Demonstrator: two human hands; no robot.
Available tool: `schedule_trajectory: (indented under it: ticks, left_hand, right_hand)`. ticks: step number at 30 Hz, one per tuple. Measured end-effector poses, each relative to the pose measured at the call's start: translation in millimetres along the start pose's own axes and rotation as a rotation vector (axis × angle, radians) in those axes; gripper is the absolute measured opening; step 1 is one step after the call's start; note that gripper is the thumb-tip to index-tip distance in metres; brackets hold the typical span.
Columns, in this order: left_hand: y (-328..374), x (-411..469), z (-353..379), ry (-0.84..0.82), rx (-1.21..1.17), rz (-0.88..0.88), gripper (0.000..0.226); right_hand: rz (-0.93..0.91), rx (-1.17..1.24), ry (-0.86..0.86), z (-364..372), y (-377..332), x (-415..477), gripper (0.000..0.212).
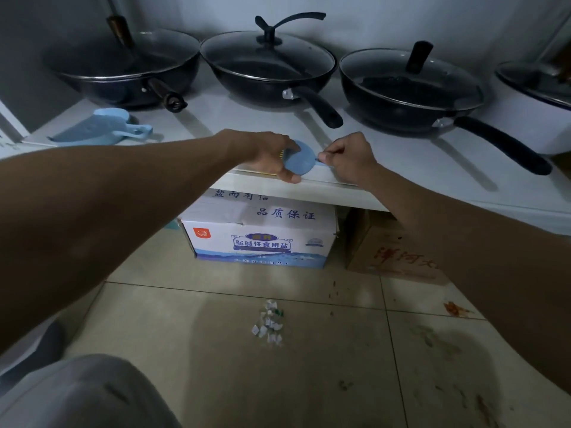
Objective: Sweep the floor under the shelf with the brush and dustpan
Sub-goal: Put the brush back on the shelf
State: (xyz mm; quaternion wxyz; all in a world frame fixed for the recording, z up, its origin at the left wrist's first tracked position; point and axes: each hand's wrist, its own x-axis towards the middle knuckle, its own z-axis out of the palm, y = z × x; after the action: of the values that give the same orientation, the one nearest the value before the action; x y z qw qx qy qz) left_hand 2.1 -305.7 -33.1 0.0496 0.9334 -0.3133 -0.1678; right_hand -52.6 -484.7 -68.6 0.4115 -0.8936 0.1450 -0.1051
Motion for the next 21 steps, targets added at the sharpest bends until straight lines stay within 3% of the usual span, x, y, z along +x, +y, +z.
schedule_trajectory:
  ticks: [14, 21]
  left_hand:
    - [12.2, -39.6, -9.9, 0.091, -0.016, 0.064, 0.080]
    - [-9.0, -94.1, -16.3, 0.149, -0.013, -0.011, 0.079]
  right_hand:
    - [-0.010, -0.068, 0.098, -6.8, -8.1, -9.8, 0.020]
    - [-0.047, -0.113, 0.028, 0.0, -46.8, -39.3, 0.023]
